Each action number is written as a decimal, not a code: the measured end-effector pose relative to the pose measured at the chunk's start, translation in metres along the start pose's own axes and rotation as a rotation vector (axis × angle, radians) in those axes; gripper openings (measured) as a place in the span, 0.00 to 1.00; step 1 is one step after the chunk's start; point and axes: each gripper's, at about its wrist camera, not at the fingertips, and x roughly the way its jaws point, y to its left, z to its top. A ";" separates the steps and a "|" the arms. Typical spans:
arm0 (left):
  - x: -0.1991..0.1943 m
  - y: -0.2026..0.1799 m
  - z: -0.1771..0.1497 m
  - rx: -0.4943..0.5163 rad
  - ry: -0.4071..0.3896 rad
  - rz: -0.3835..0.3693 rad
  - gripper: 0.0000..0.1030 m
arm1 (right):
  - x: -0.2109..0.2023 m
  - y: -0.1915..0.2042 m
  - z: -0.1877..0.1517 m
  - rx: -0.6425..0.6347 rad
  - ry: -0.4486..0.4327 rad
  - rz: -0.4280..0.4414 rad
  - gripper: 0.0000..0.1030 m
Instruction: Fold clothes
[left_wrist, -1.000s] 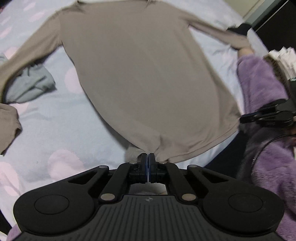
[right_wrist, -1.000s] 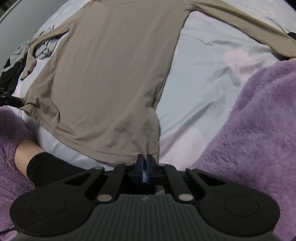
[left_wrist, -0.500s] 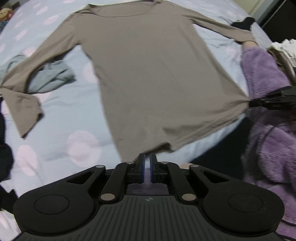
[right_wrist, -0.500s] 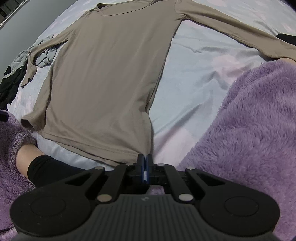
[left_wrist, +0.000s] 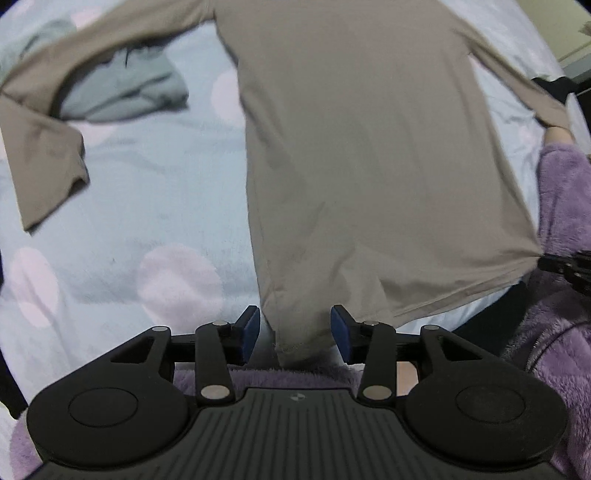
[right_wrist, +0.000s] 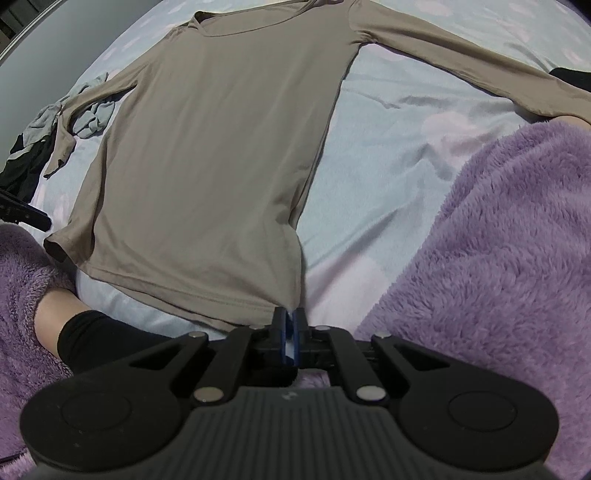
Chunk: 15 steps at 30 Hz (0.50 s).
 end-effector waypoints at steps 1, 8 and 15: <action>0.004 0.001 0.001 -0.014 0.017 -0.007 0.39 | 0.000 0.000 0.000 0.001 -0.001 0.002 0.05; 0.026 0.000 -0.005 -0.046 0.093 -0.063 0.18 | 0.000 0.001 0.000 0.006 -0.004 0.004 0.06; 0.004 0.010 -0.013 -0.047 -0.002 -0.037 0.00 | -0.016 -0.009 0.004 0.045 -0.040 0.002 0.18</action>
